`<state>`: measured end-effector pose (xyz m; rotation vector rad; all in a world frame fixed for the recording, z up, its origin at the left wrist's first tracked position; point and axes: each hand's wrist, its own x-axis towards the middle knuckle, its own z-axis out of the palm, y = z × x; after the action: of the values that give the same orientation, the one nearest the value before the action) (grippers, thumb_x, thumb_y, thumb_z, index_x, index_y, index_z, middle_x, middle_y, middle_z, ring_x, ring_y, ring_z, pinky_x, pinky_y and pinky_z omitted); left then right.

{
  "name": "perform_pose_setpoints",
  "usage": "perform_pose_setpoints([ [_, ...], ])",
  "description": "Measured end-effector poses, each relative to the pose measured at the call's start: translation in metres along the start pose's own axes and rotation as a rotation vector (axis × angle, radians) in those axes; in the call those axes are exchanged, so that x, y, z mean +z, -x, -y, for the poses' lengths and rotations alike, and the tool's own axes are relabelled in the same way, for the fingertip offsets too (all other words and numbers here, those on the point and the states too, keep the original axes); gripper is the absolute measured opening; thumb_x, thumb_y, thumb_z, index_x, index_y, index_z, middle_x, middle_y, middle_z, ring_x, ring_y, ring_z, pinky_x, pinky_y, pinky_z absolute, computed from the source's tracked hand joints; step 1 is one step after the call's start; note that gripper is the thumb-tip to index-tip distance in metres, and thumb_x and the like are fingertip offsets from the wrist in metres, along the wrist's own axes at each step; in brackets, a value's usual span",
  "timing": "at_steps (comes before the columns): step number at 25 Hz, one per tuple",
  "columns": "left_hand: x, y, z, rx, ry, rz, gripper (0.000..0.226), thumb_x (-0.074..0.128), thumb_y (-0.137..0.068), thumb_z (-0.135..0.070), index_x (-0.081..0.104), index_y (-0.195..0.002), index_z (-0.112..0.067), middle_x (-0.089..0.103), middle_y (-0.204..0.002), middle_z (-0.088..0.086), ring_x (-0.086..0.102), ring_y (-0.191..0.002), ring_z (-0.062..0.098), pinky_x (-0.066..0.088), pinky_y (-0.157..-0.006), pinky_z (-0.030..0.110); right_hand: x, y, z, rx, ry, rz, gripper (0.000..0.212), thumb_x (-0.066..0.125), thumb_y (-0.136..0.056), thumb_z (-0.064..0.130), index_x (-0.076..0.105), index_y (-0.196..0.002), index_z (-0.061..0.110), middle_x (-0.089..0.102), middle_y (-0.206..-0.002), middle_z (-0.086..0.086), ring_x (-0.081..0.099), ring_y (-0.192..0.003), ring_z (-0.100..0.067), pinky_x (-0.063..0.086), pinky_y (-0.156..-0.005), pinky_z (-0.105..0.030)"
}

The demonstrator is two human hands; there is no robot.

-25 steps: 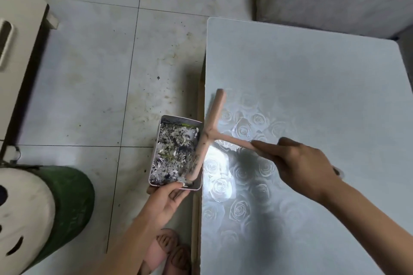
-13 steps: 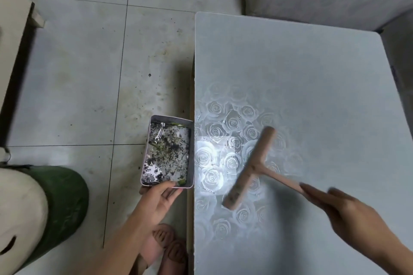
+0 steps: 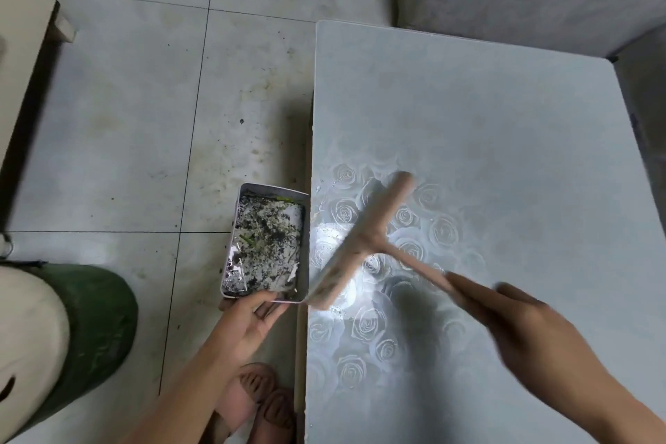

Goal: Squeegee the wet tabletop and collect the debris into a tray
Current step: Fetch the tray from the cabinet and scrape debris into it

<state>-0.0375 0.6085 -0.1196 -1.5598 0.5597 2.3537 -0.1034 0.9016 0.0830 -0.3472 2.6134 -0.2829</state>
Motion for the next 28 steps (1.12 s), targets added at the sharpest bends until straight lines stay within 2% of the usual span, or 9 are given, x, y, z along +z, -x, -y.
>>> perform_pose_setpoints([
  [3, -0.002, -0.002, -0.002, -0.005, 0.023, 0.009, 0.026, 0.046, -0.085, 0.015, 0.059, -0.091, -0.006, 0.073, -0.075, 0.012, 0.062, -0.09, 0.026, 0.059, -0.068, 0.044, -0.015, 0.039, -0.049, 0.209, -0.007, -0.076, 0.053, 0.053, -0.089, 0.035, 0.035, -0.108, 0.082, 0.053, -0.069, -0.001, 0.056, -0.064, -0.014, 0.049, -0.064, -0.03],
  [5, -0.002, -0.004, -0.001, -0.004, 0.046, 0.018, 0.029, 0.047, -0.085, 0.014, 0.059, -0.097, -0.009, 0.073, -0.076, 0.011, 0.061, -0.093, 0.027, 0.058, -0.069, 0.045, -0.008, 0.039, -0.052, 0.255, 0.077, -0.035, 0.054, 0.057, -0.091, 0.026, 0.042, -0.114, 0.073, 0.051, -0.07, -0.001, 0.057, -0.066, -0.018, 0.05, -0.065, -0.037],
  [9, 0.001, -0.005, -0.003, 0.014, 0.082, 0.032, 0.044, 0.06, -0.068, 0.006, 0.057, -0.109, -0.012, 0.075, -0.085, 0.009, 0.062, -0.101, 0.028, 0.059, -0.071, 0.045, 0.021, -0.029, -0.008, 0.067, 0.188, 0.07, 0.062, 0.044, -0.095, 0.02, 0.025, -0.137, 0.061, 0.039, -0.075, 0.007, 0.053, -0.07, -0.02, 0.041, -0.057, -0.03],
  [13, 0.001, -0.007, -0.002, 0.032, 0.095, 0.022, 0.054, 0.063, -0.065, 0.005, 0.052, -0.114, -0.014, 0.073, -0.085, 0.007, 0.061, -0.101, 0.029, 0.061, -0.065, 0.043, 0.03, -0.096, 0.057, -0.083, 0.175, 0.023, 0.051, 0.038, -0.096, 0.024, 0.027, -0.135, 0.056, 0.044, -0.083, 0.002, 0.052, -0.07, -0.028, 0.037, -0.057, -0.032],
  [17, 0.002, -0.011, -0.006, 0.063, 0.074, 0.025, 0.058, 0.058, -0.077, 0.01, 0.05, -0.129, -0.015, 0.066, -0.109, 0.01, 0.06, -0.107, 0.029, 0.06, -0.07, 0.044, 0.001, -0.062, 0.034, -0.073, 0.008, -0.075, 0.051, 0.046, -0.097, 0.03, 0.027, -0.134, 0.06, 0.044, -0.073, 0.006, 0.053, -0.065, -0.021, 0.043, -0.056, -0.036],
  [21, 0.001, -0.009, -0.005, 0.056, 0.089, 0.026, 0.059, 0.061, -0.072, 0.011, 0.053, -0.125, -0.016, 0.065, -0.115, 0.012, 0.06, -0.111, 0.03, 0.06, -0.067, 0.042, -0.021, 0.028, -0.025, 0.124, -0.014, -0.028, 0.068, 0.059, -0.088, 0.025, 0.029, -0.124, 0.074, 0.053, -0.069, 0.004, 0.057, -0.059, -0.006, 0.047, -0.058, -0.024],
  [23, -0.001, -0.008, -0.005, 0.067, 0.069, 0.039, 0.062, 0.063, -0.067, 0.01, 0.054, -0.123, -0.015, 0.065, -0.117, 0.013, 0.06, -0.112, 0.03, 0.06, -0.071, 0.043, -0.014, 0.051, -0.037, 0.243, 0.045, 0.003, 0.083, 0.068, -0.082, 0.015, 0.029, -0.119, 0.078, 0.058, -0.071, 0.002, 0.064, -0.064, -0.009, 0.048, -0.06, -0.023],
  [26, -0.002, -0.01, -0.004, 0.091, 0.033, 0.05, 0.045, 0.057, -0.076, 0.014, 0.056, -0.113, -0.013, 0.068, -0.105, 0.011, 0.068, -0.099, 0.026, 0.056, -0.08, 0.049, 0.005, 0.034, -0.018, 0.112, 0.164, 0.038, 0.076, 0.064, -0.086, 0.016, 0.029, -0.127, 0.071, 0.048, -0.068, 0.003, 0.059, -0.057, -0.021, 0.049, -0.05, -0.034],
  [28, -0.001, -0.011, -0.004, 0.093, -0.001, 0.041, 0.031, 0.051, -0.081, 0.016, 0.058, -0.098, -0.009, 0.072, -0.088, 0.009, 0.072, -0.083, 0.023, 0.052, -0.084, 0.051, 0.012, -0.009, 0.008, 0.003, 0.149, 0.106, 0.062, 0.05, -0.093, 0.024, 0.026, -0.133, 0.064, 0.044, -0.074, 0.005, 0.058, -0.066, -0.025, 0.047, -0.055, -0.036],
])
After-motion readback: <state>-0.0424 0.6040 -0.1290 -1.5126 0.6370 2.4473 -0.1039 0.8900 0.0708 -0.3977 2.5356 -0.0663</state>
